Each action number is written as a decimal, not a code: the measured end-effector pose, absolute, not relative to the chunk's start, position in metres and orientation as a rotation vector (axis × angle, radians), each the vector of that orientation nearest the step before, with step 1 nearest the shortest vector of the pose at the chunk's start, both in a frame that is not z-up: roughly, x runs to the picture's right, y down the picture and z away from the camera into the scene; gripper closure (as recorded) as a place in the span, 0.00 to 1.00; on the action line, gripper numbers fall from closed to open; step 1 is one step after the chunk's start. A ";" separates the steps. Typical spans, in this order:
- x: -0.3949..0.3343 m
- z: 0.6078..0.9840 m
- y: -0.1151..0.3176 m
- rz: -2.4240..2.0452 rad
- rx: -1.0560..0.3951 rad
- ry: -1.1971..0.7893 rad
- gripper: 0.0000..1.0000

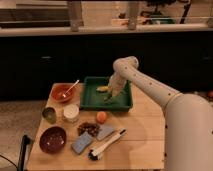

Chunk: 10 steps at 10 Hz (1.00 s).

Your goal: Place pepper in tray

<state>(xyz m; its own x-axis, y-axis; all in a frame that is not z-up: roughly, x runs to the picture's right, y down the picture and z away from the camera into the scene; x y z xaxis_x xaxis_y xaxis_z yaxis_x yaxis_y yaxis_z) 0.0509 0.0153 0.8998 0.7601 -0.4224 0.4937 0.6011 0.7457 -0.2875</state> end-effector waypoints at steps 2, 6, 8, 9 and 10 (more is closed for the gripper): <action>0.052 0.900 0.015 -0.579 -0.454 -0.418 0.88; 0.053 0.900 0.007 -0.553 -0.446 -0.399 0.45; 0.052 0.898 0.002 -0.547 -0.438 -0.392 0.25; 0.050 0.898 0.000 -0.547 -0.435 -0.390 0.20; 0.049 0.897 -0.002 -0.547 -0.433 -0.386 0.20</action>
<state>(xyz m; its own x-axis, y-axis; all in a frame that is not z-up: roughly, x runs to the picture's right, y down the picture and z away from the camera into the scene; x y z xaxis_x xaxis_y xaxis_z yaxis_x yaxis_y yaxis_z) 0.0489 -0.0022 0.8974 0.7876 -0.4118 0.4585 0.5701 0.7692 -0.2885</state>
